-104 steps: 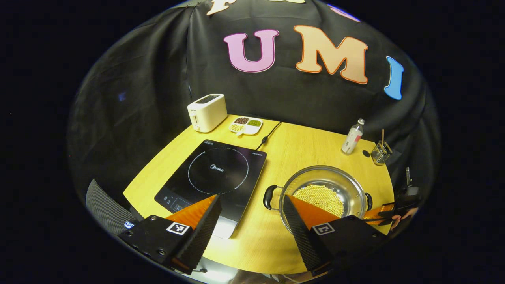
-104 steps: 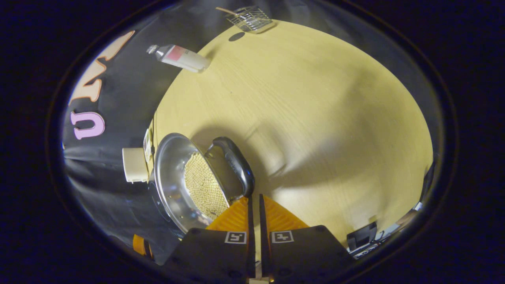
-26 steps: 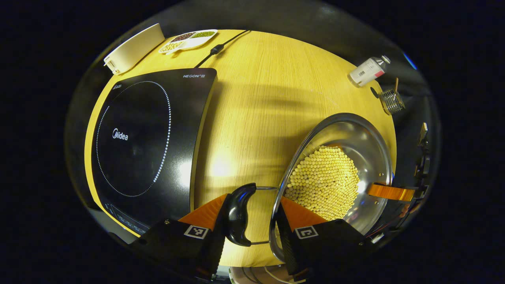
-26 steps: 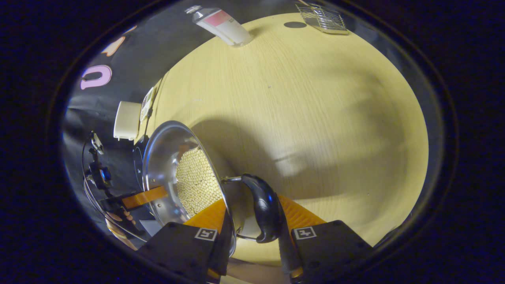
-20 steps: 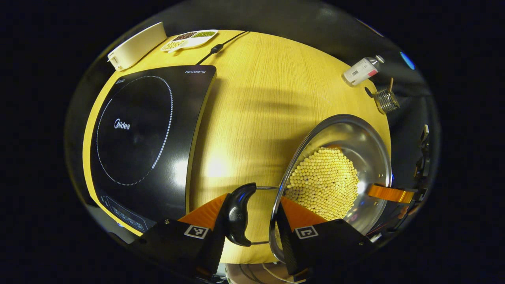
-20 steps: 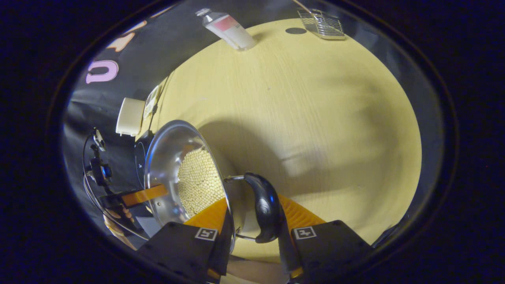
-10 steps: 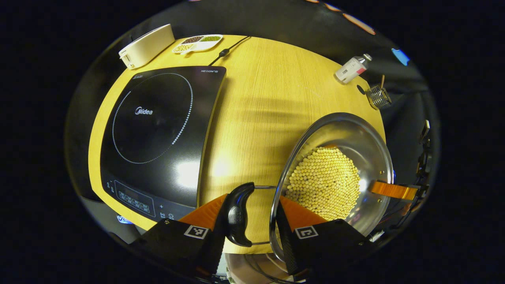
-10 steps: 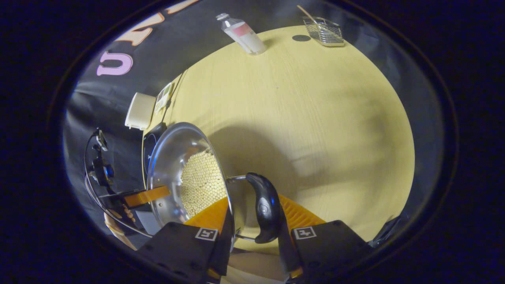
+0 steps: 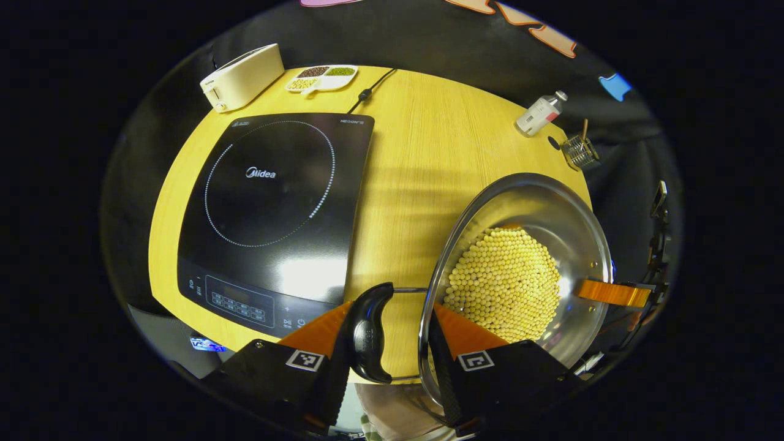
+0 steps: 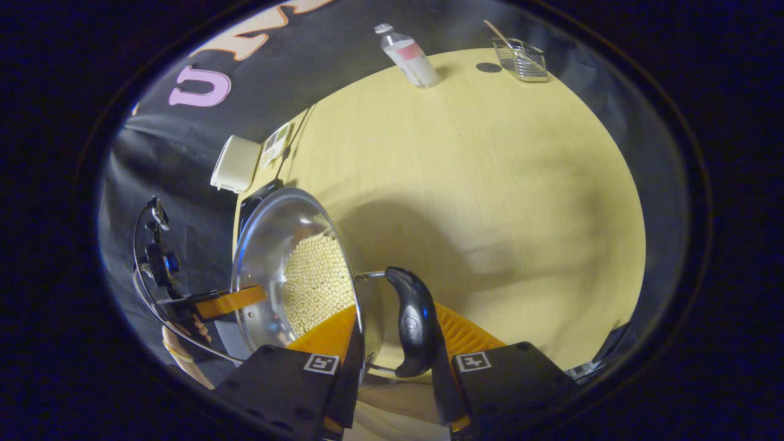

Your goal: First push the handle of the pot to place it horizontally, then grasp the pot with both hands and set it on the induction cooktop.

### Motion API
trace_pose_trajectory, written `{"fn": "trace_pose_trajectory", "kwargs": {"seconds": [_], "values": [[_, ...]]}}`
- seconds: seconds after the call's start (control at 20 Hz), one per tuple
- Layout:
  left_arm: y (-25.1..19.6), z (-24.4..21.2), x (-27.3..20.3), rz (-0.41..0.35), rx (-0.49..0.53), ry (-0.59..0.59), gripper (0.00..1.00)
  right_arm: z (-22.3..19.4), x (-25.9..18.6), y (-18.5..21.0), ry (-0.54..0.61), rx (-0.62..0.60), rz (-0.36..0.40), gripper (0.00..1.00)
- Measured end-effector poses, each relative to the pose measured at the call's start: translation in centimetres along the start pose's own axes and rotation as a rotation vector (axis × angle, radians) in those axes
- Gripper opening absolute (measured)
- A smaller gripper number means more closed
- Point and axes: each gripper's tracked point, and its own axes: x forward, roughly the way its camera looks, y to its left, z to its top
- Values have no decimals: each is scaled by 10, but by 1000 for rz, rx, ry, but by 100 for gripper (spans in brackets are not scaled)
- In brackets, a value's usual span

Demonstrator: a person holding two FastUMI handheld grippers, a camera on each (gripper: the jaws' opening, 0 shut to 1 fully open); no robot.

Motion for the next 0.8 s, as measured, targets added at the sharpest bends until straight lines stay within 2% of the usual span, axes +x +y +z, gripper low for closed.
{"fn": "trace_pose_trajectory", "kwargs": {"seconds": [0.2, 0.25, 0.35, 0.4, 0.45, 0.8], "values": [[27, 6, -14, -15, 12, -16, 65, -3, 0, 34, -51, 27, 15, 46], [35, 10, -18, -21, 17, -21, 65, -5, 0, 44, -67, 33, 16, 53], [54, 18, -26, -27, 40, -35, 65, -10, 6, 70, -94, 40, 12, 53], [63, 21, -30, -30, 54, -43, 65, -13, 7, 80, -102, 45, 10, 45], [73, 25, -33, -31, 68, -50, 67, -15, 10, 91, -112, 51, 12, 53], [153, 50, -42, -26, 127, -82, 65, -29, 45, 168, -160, 89, 39, 52]]}}
